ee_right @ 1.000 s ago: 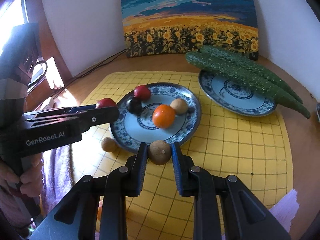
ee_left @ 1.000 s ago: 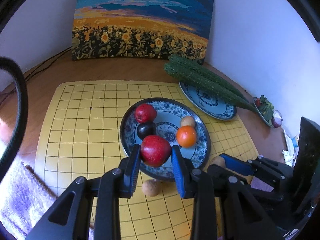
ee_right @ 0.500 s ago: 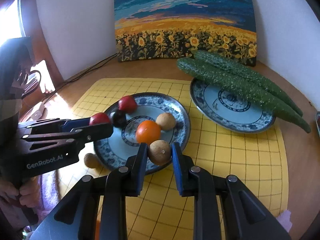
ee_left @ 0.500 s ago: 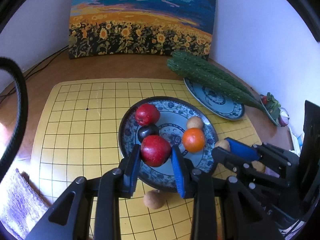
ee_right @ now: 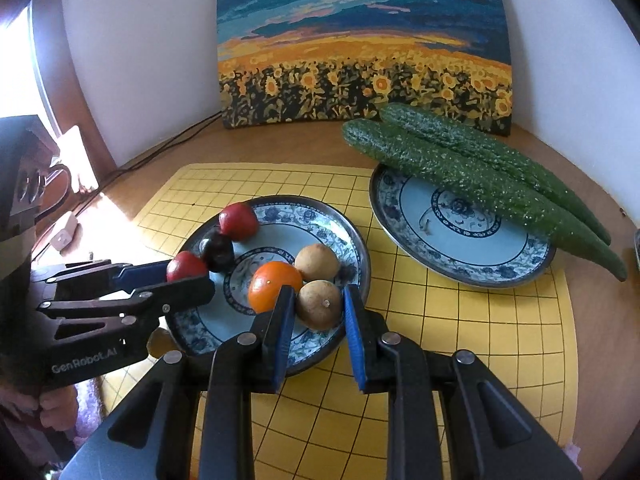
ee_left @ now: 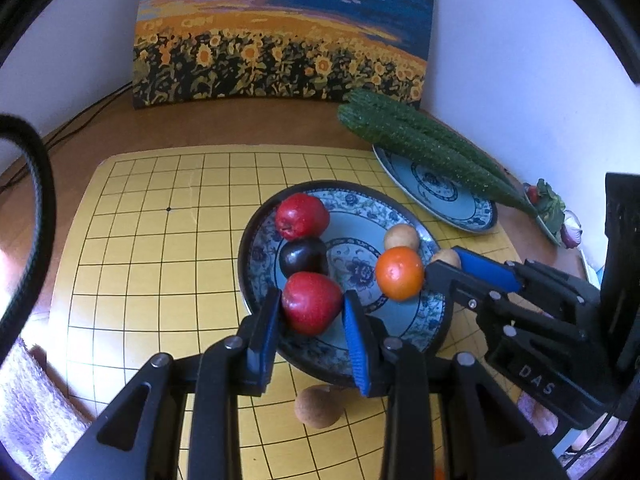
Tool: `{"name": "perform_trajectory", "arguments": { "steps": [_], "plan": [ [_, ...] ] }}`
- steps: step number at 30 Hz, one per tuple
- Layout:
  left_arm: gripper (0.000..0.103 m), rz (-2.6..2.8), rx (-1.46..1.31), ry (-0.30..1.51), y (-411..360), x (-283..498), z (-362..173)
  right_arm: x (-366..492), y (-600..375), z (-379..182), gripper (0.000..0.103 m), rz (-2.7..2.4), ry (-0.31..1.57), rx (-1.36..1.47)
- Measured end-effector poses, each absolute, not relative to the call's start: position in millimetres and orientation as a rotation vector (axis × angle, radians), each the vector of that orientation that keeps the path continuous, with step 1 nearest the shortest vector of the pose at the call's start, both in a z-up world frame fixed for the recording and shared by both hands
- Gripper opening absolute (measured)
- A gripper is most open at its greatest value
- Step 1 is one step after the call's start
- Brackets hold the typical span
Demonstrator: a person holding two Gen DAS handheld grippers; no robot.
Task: Organize fruits
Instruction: 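Open the left gripper to drop the apple on the plate while the right gripper releases the potato there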
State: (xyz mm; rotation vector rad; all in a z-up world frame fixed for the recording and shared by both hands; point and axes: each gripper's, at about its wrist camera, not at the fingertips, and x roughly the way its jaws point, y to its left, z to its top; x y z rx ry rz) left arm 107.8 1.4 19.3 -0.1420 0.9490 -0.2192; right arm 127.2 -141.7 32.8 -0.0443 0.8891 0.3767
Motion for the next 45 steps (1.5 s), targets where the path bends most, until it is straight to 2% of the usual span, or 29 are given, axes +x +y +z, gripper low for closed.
{"name": "perform_trajectory", "arguments": {
  "steps": [36,38,40,45],
  "plan": [
    [0.032,-0.220,-0.131,0.945,-1,108,14,142,-144,29,0.026,0.374,0.903,-0.029],
    [0.032,-0.222,-0.135,0.949,0,108,14,142,-144,30,0.029,0.371,0.900,-0.035],
    [0.033,-0.222,-0.140,0.952,1,108,14,142,-145,31,0.037,0.359,0.894,-0.041],
    [0.035,-0.215,-0.127,0.945,1,102,18,137,-144,36,0.040,0.351,0.893,-0.048]
  ]
}}
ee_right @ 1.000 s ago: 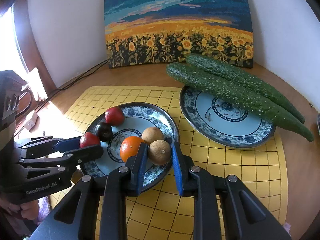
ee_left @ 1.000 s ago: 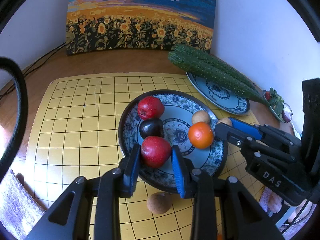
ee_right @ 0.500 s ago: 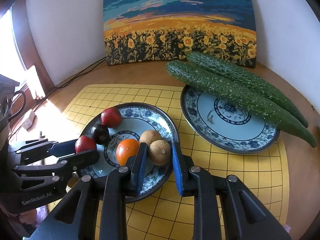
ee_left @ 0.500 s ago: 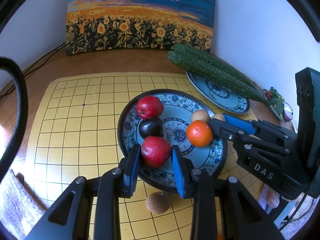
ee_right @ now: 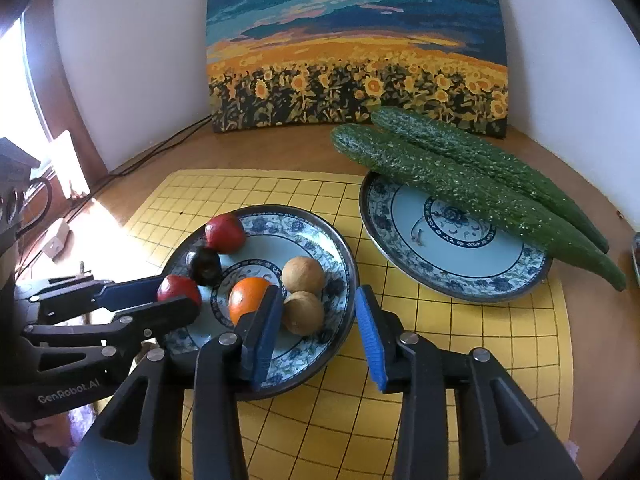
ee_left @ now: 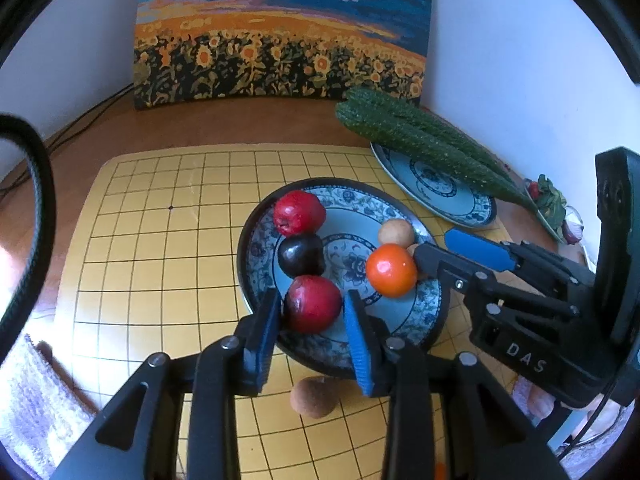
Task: Organize fruits
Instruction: 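Open the left gripper to drop the apple on the plate while the right gripper releases the potato there, then grasp the last tan potato with the left gripper while the right gripper moves toward the orange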
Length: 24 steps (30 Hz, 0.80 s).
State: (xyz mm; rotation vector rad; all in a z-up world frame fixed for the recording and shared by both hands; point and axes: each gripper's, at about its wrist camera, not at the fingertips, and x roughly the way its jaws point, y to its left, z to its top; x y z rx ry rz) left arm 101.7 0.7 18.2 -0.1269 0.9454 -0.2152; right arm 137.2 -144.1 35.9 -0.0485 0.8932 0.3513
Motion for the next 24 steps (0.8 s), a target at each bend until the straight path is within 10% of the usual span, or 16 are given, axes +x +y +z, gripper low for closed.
{"name": "perform_trajectory", "arguments": {
  "steps": [24],
  "plan": [
    [0.038,-0.205,-0.190,0.959,23,44,26,67,-140,58,0.044,0.340,0.896,-0.014]
  ]
}}
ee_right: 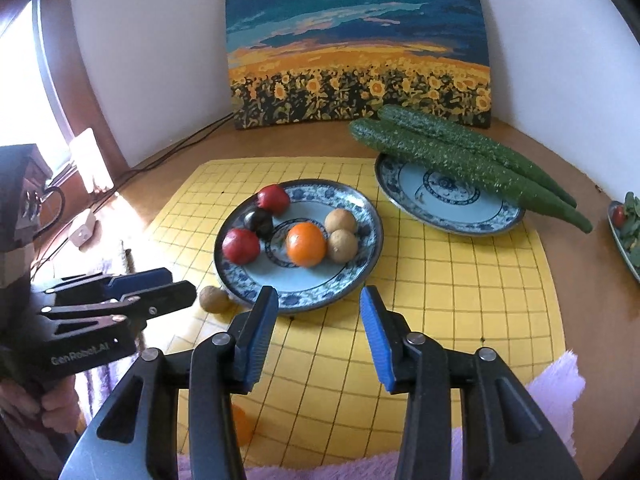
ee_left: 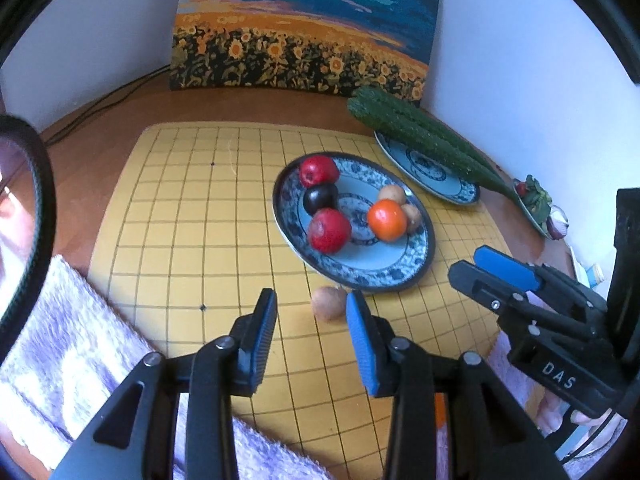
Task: Organize fruits
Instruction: 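Grasp the last tan potato with the left gripper while the right gripper moves toward the orange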
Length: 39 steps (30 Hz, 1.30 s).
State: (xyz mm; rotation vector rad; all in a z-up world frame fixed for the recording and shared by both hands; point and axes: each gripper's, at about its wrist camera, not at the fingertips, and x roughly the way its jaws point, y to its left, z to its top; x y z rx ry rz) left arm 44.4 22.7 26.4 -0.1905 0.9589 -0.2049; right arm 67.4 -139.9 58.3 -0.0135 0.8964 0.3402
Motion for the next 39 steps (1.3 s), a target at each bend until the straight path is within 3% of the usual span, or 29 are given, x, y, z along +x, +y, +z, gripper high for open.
{"name": "perform_trajectory", "arguments": {
  "steps": [29,36,39],
  "plan": [
    [0.038,-0.167,-0.113,0.972,-3,56,5,53,-155,32,0.044,0.351,0.957,0.058],
    [0.026,-0.152,-0.121,0.969,0,59,4,53,-161,27,0.044,0.349,0.973,0.088],
    [0.025,-0.157,-0.141,0.970,2,59,5,53,-162,27,0.044,0.348,0.972,0.096]
  ]
}}
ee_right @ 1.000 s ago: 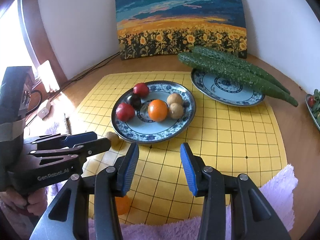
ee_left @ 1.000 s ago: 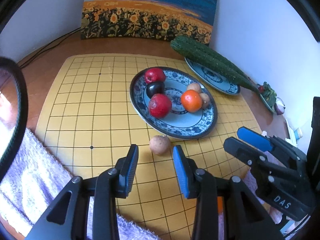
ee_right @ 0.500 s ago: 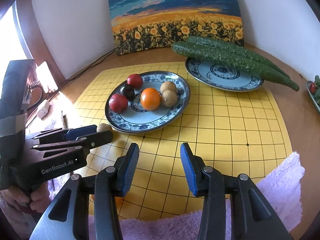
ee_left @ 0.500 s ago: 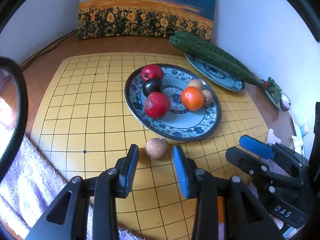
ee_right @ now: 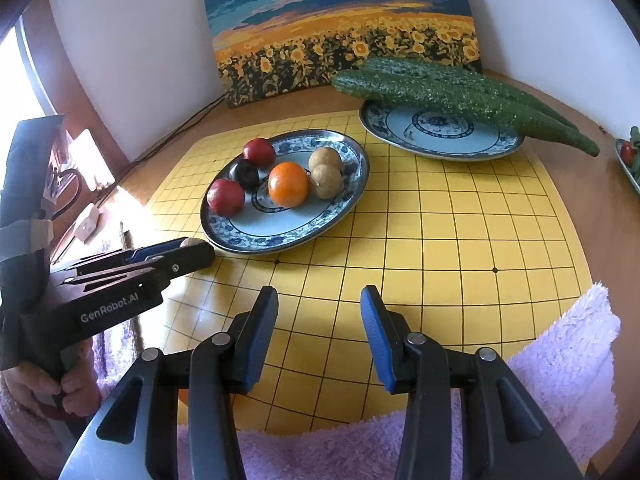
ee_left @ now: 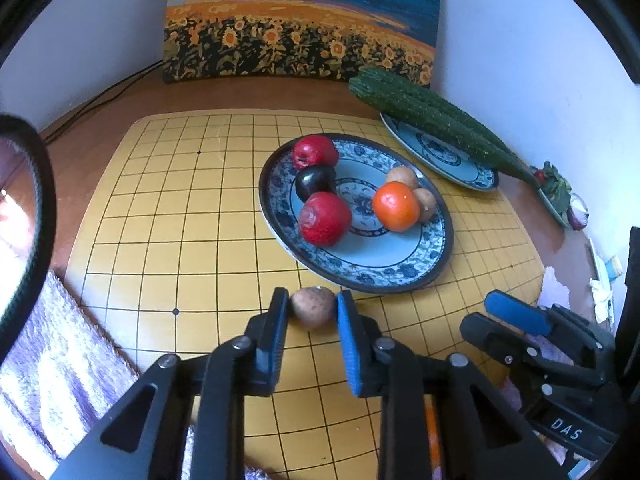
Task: Organize fruits
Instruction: 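Grasp the last tan potato with the left gripper while the right gripper moves toward the orange, then hold the potato in the left gripper while the right gripper grasps the orange on the towel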
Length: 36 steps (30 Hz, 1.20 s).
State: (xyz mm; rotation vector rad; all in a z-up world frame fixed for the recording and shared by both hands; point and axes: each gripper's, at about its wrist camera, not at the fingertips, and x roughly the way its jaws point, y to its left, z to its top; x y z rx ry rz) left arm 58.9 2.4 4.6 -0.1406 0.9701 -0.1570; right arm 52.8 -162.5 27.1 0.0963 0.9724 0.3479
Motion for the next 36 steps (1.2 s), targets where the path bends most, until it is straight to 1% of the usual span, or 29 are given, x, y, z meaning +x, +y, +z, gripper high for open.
{"name": "perform_trajectory", "arguments": {
  "steps": [19,36],
  "plan": [
    [0.025,-0.139,-0.187,0.942,25,31,19,32,-154,41,0.044,0.356,0.943,0.079],
    [0.025,-0.131,-0.214,0.934,36,11,20,7,-142,50,0.044,0.388,0.921,0.057]
  ]
}}
